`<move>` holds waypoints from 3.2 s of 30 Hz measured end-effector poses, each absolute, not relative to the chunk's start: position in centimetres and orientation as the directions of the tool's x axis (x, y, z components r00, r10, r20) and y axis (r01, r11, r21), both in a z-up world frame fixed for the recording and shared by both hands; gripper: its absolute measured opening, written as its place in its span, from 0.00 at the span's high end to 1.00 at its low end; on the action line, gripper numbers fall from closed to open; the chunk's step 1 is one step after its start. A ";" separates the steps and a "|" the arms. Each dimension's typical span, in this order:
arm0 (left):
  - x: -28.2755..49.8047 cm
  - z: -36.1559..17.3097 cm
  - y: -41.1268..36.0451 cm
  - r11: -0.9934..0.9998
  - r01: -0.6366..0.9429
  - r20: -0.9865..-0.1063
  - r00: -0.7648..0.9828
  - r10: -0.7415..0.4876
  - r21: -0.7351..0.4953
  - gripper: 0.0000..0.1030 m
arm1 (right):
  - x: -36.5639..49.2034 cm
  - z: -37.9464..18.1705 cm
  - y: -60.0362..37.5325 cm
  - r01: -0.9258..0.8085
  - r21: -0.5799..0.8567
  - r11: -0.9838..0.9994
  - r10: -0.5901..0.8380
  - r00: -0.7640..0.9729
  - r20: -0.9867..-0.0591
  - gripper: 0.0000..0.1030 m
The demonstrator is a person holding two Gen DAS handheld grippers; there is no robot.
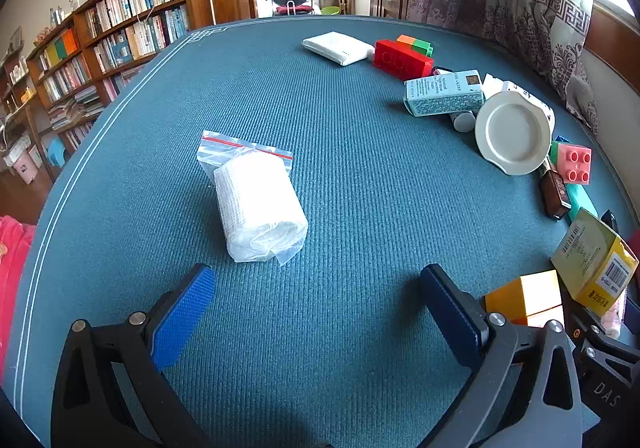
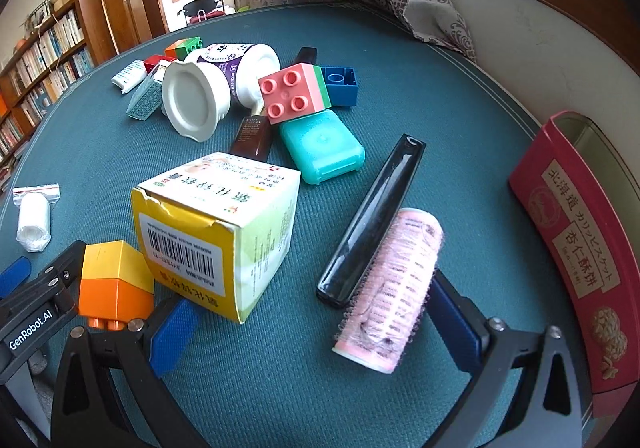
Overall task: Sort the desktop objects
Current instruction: 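Grasp the bagged white roll with the left tool while the right tool grasps the pink roller, then carry both items to the red tin box and open both tools to drop them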
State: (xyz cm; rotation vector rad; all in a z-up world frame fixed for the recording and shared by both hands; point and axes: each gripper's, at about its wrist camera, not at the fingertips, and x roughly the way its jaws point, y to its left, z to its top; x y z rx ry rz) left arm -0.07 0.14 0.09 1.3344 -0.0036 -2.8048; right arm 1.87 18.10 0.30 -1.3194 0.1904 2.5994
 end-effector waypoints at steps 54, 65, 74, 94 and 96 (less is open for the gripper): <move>-1.9 1.5 -3.5 -1.000 -0.008 -0.752 -0.659 0.017 -0.015 0.54 | 8.0 2.6 25.2 -0.112 0.296 -0.949 -0.158 -0.645 -0.748 0.16; -0.4 2.0 -3.2 -0.997 -0.057 -0.720 -0.690 0.074 -0.048 0.55 | 4.9 1.7 22.8 -0.121 0.171 -0.978 -0.072 -0.573 -0.817 0.27; 0.3 2.5 -2.1 -0.992 -0.111 -0.713 -0.692 0.115 -0.052 0.55 | 5.4 1.9 22.9 -0.145 0.107 -0.984 -0.003 -0.577 -0.817 0.58; 4.6 7.7 5.3 -0.951 -0.305 -0.651 -0.711 0.267 -0.057 0.55 | 10.8 7.2 27.0 -0.163 0.201 -0.966 -0.022 -0.724 -0.690 0.69; 5.0 8.0 6.9 -0.937 -0.344 -0.650 -0.701 0.295 -0.055 0.55 | 11.6 8.0 28.1 -0.186 0.206 -0.961 -0.001 -0.739 -0.674 0.69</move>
